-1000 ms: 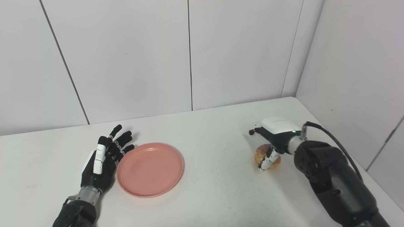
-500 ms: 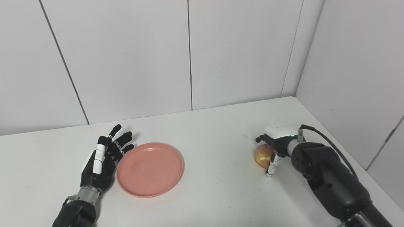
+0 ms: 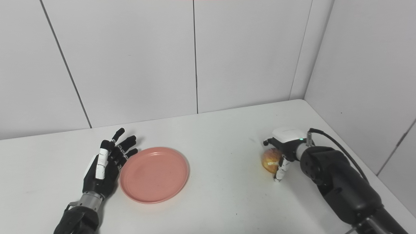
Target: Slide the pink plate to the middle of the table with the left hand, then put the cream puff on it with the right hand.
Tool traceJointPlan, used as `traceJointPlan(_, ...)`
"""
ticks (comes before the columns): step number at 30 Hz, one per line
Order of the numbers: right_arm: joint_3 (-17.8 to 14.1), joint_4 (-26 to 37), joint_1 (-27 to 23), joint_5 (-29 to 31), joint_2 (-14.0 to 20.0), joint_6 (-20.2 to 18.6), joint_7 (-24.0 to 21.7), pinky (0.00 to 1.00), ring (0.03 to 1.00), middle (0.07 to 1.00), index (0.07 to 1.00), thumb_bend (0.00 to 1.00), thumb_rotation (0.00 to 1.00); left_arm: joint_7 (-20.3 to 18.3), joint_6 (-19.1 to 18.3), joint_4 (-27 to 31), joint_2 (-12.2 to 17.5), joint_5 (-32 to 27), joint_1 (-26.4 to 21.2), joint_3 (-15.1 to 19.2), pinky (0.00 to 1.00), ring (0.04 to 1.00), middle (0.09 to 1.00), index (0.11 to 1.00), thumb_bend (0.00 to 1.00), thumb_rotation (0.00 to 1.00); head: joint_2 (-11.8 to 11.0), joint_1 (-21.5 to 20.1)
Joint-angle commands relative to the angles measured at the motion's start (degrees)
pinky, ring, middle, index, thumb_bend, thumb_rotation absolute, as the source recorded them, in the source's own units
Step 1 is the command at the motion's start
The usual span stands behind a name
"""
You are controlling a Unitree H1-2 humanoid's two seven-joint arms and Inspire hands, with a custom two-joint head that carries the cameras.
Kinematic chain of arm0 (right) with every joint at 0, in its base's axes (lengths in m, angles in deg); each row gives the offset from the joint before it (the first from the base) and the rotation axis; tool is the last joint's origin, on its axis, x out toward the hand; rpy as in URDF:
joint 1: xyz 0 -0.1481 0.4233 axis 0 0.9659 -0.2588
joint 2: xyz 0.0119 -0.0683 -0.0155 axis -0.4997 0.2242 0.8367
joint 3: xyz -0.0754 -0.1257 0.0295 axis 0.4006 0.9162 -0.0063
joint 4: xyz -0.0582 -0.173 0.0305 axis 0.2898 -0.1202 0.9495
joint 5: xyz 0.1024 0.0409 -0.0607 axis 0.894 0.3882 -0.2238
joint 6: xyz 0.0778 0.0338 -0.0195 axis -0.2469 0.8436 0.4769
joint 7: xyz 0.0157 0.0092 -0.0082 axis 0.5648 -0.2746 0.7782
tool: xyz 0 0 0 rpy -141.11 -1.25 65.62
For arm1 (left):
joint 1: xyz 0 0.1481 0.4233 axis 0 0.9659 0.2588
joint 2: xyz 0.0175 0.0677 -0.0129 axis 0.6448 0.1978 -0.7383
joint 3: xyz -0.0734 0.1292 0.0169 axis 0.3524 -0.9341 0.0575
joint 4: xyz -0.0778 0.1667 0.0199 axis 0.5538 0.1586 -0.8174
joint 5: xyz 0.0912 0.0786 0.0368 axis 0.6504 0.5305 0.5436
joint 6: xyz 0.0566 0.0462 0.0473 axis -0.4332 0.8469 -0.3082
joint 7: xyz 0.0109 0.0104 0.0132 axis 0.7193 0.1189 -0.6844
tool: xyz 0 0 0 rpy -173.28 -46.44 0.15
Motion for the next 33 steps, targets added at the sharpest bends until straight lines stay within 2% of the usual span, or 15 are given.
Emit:
traceJointPlan(1, -0.8, -0.3, -1.4, 0.5, 1.1, 0.9, 2.7, 0.60, 0.749, 0.800, 0.790, 0.99, 0.05, -0.8, 0.7, -3.3, -1.0, -0.3, 6.2, -0.3, 0.82, 0.875, 0.804, 0.912, 0.83, 0.85, 0.1, 0.1)
traceJointPlan(3, -0.3, -0.6, -1.4, 0.5, 1.1, 0.8, 3.4, 0.59, 0.718, 0.773, 0.771, 0.95, 0.02, -1.0, 0.6, -3.2, -1.0, -0.4, 6.2, -0.3, 0.82, 0.876, 0.803, 0.913, 0.83, 0.85, 0.1, 0.1)
traceJointPlan(4, -0.1, -0.7, -1.5, 0.4, 1.1, 0.8, 3.7, 0.48, 0.589, 0.670, 0.738, 0.89, 0.01, -1.0, 0.6, -3.2, -0.9, -0.4, 6.2, -0.3, 0.82, 0.878, 0.803, 0.913, 0.82, 0.85, 0.1, 0.1)
traceJointPlan(5, 0.0, -1.0, -1.4, 0.5, 1.0, 0.9, 4.3, 0.45, 0.545, 0.635, 0.727, 0.87, 0.00, -1.1, 0.5, -3.1, -0.9, -0.4, 6.3, -0.3, 0.82, 0.878, 0.803, 0.912, 0.82, 0.85, 0.1, 0.1)
traceJointPlan(6, 0.0, -1.2, -1.4, 0.6, 0.9, 0.9, 4.8, 0.39, 0.471, 0.560, 0.710, 0.72, 0.00, -1.1, 0.4, -3.0, -0.9, -0.5, 6.3, -0.3, 0.82, 0.878, 0.802, 0.912, 0.82, 0.85, 0.1, 0.1)
traceJointPlan(7, 0.2, -1.4, -1.3, 0.5, 0.9, 1.2, 5.7, 0.36, 0.434, 0.522, 0.702, 0.65, 0.00, -1.2, 0.3, -2.8, -0.9, -0.5, 6.3, -0.3, 0.82, 0.879, 0.802, 0.911, 0.82, 0.85, 0.3, 0.0)
traceJointPlan(8, 0.3, -1.6, -1.3, 0.4, 0.9, 1.4, 6.4, 0.31, 0.380, 0.495, 0.661, 0.60, 0.00, -1.2, 0.2, -2.7, -0.9, -0.5, 6.4, -0.4, 0.82, 0.878, 0.802, 0.913, 0.81, 0.85, 0.3, 0.0)
traceJointPlan(9, 0.4, -1.7, -1.3, 0.2, 0.9, 1.3, 6.9, 0.30, 0.368, 0.475, 0.564, 0.56, 0.00, -1.2, 0.1, -2.7, -0.9, -0.5, 6.4, -0.4, 0.82, 0.878, 0.802, 0.914, 0.82, 0.85, 0.4, 0.0)
traceJointPlan(10, 0.5, -1.8, -1.3, 0.1, 0.9, 1.2, 7.2, 0.30, 0.368, 0.445, 0.530, 0.54, 0.00, -1.2, 0.1, -2.8, -0.9, -0.5, 6.4, -0.4, 0.83, 0.880, 0.804, 0.914, 0.82, 0.84, 0.4, 0.0)
traceJointPlan(15, 1.4, -1.7, -1.3, -0.3, 1.4, 0.8, 7.0, 0.28, 0.369, 0.453, 0.494, 0.53, 0.00, -1.6, 0.5, -2.9, -0.9, -0.7, 6.3, -0.5, 0.83, 0.880, 0.798, 0.914, 0.81, 0.84, 0.5, 0.1)
traceJointPlan(28, 2.2, -2.2, -1.4, -0.7, 1.5, 0.2, 6.5, 0.26, 0.342, 0.444, 0.491, 0.53, 0.00, -1.2, 0.2, -2.9, -0.8, -0.4, 6.1, -0.6, 0.83, 0.874, 0.798, 0.910, 0.84, 0.84, 0.5, 0.4)
traceJointPlan(33, 2.1, -0.6, -1.4, -0.2, 2.0, 0.6, 6.0, 0.25, 0.334, 0.434, 0.492, 0.53, 0.00, -1.1, -0.3, -2.0, -0.9, -0.4, 6.2, -0.8, 0.83, 0.876, 0.795, 0.909, 0.83, 0.84, 0.6, 0.5)
